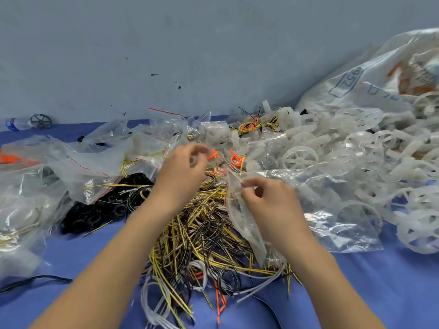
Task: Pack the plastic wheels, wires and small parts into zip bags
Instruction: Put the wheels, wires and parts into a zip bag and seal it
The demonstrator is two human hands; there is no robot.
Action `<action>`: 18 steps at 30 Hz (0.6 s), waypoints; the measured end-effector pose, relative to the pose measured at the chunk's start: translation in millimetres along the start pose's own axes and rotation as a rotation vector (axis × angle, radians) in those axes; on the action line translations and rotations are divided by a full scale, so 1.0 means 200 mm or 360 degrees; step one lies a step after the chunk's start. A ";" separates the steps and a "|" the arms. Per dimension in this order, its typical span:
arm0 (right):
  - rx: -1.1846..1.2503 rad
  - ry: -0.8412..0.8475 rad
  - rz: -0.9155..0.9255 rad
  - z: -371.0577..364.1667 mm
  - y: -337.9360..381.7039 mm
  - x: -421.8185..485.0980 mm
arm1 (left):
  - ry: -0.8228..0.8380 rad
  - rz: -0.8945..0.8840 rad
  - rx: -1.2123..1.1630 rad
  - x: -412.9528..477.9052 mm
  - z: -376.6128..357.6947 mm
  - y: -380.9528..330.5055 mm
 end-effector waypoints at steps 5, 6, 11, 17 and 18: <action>0.0188 0.0128 -0.0057 -0.01 -0.06 0.06 | 0.0189 0.0256 0.0531 0.41 -0.09 0.27; 0.0227 0.0142 -0.0062 -0.01 -0.07 0.06 | 0.0206 0.0274 0.0575 0.47 -0.10 0.31; 0.0374 0.0174 -0.0091 -0.02 -0.11 0.07 | 0.0420 0.0242 0.0827 0.58 -0.19 0.43; 0.0370 0.0131 -0.0059 -0.02 -0.08 0.04 | -0.0194 0.0233 0.0373 0.40 -0.02 0.25; 0.0383 0.0123 -0.0052 -0.01 -0.07 0.03 | -0.0287 0.0276 0.0011 0.32 0.02 0.20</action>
Point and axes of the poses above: each hand's wrist, its own x-axis towards the middle knuckle, its own z-axis out of the back of the hand, y = z × x, the point moved 6 cm from there along x, towards the middle knuckle, and after that the axes turned 1 degree about -x, right-handed, at the moved point
